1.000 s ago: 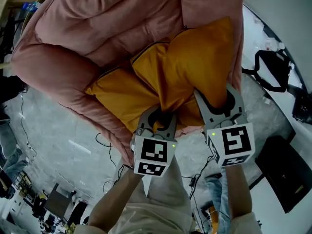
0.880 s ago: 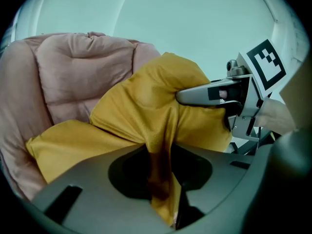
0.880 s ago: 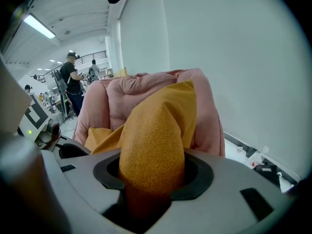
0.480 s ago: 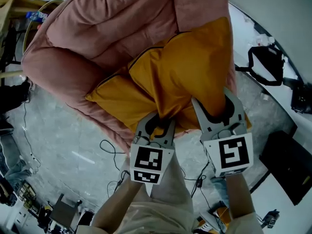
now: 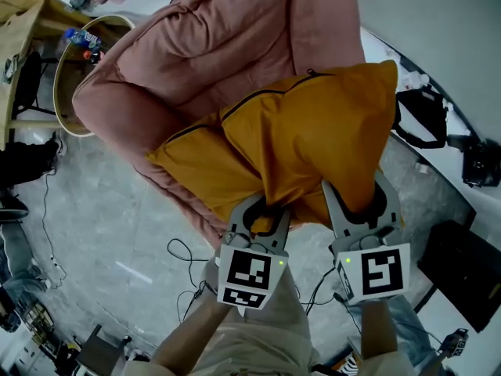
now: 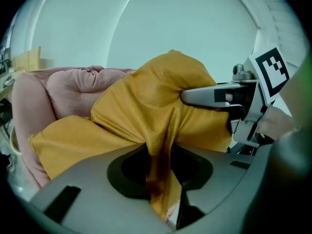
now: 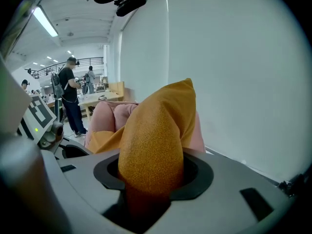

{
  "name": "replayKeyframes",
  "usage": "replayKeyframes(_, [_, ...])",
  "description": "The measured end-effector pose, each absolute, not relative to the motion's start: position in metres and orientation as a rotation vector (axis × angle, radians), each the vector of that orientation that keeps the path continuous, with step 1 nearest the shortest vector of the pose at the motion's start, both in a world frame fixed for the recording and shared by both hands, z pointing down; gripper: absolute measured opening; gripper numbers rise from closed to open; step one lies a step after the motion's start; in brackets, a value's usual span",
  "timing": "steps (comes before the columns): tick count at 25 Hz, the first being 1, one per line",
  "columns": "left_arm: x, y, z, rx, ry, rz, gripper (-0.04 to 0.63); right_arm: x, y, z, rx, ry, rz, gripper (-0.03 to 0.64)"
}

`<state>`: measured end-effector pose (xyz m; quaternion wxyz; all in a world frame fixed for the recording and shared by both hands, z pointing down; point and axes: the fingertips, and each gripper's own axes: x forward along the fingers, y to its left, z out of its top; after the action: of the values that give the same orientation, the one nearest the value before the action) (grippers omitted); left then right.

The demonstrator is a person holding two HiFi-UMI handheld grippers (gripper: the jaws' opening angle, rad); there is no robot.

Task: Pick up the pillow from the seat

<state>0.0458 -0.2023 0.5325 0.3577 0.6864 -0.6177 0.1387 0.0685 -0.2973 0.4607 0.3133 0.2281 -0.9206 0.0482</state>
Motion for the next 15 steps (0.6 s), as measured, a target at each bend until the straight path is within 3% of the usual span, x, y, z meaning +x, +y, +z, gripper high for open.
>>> replayKeyframes(15, [0.035, -0.164, 0.447, 1.884, -1.669, 0.403, 0.115, 0.073, -0.252, 0.376, 0.71, -2.518, 0.137, 0.225])
